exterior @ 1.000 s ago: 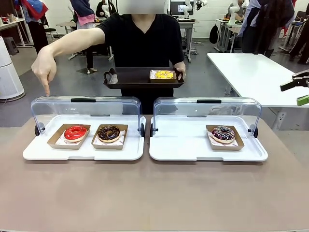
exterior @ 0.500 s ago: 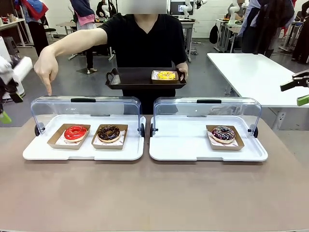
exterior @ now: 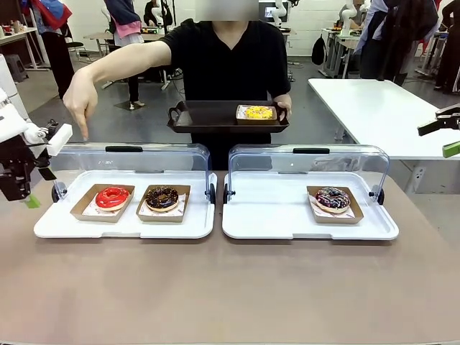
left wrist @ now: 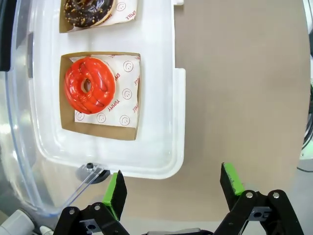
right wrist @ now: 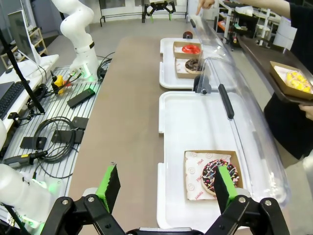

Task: Provide the desired donut to the person.
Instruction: Pick up and lift the Paper togo box containing the Donut pointed at by the person.

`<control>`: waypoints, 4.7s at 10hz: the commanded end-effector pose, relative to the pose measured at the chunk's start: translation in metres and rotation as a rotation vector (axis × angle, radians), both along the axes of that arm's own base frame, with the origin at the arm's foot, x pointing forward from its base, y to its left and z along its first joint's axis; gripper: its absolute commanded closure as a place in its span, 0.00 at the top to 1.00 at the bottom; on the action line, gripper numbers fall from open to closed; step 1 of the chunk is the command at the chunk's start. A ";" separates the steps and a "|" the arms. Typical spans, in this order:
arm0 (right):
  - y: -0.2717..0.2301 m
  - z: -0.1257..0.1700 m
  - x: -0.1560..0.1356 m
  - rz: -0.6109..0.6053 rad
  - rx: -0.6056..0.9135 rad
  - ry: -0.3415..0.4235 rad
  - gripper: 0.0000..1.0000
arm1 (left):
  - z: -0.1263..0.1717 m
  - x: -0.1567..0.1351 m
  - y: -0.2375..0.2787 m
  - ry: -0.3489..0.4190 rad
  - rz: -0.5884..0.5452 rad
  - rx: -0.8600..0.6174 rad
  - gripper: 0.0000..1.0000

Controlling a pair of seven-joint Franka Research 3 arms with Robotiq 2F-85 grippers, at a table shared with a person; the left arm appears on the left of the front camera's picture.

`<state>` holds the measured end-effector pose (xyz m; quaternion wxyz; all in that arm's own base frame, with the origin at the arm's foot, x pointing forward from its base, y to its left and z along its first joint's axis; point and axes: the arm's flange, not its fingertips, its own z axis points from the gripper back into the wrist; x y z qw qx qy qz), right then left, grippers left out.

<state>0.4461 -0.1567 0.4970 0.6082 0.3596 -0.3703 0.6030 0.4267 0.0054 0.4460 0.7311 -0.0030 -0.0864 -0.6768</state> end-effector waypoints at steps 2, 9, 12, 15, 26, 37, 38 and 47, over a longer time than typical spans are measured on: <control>0.001 -0.002 -0.001 0.007 0.007 0.006 1.00 | -0.012 0.004 0.000 -0.044 -0.008 -0.041 1.00; 0.001 -0.002 -0.001 0.007 0.007 0.006 1.00 | -0.010 0.005 -0.001 -0.003 0.009 -0.008 1.00; 0.001 -0.002 -0.001 0.007 0.007 0.006 1.00 | -0.036 0.026 -0.009 0.026 -0.141 0.020 1.00; 0.001 -0.002 -0.001 0.007 0.007 0.006 1.00 | -0.063 0.043 -0.017 0.045 -0.197 0.058 1.00; 0.001 -0.002 -0.001 0.007 0.007 0.006 1.00 | -0.112 0.075 -0.030 0.045 -0.212 0.087 1.00; 0.001 -0.002 -0.001 0.007 0.007 0.006 1.00 | -0.122 0.087 -0.022 0.044 -0.223 0.075 0.00; 0.001 -0.002 -0.001 0.007 0.007 0.006 1.00 | -0.122 0.087 -0.022 0.044 -0.224 0.073 0.16; 0.001 -0.002 -0.001 0.007 0.007 0.006 1.00 | -0.118 0.084 -0.020 0.054 -0.252 0.063 0.00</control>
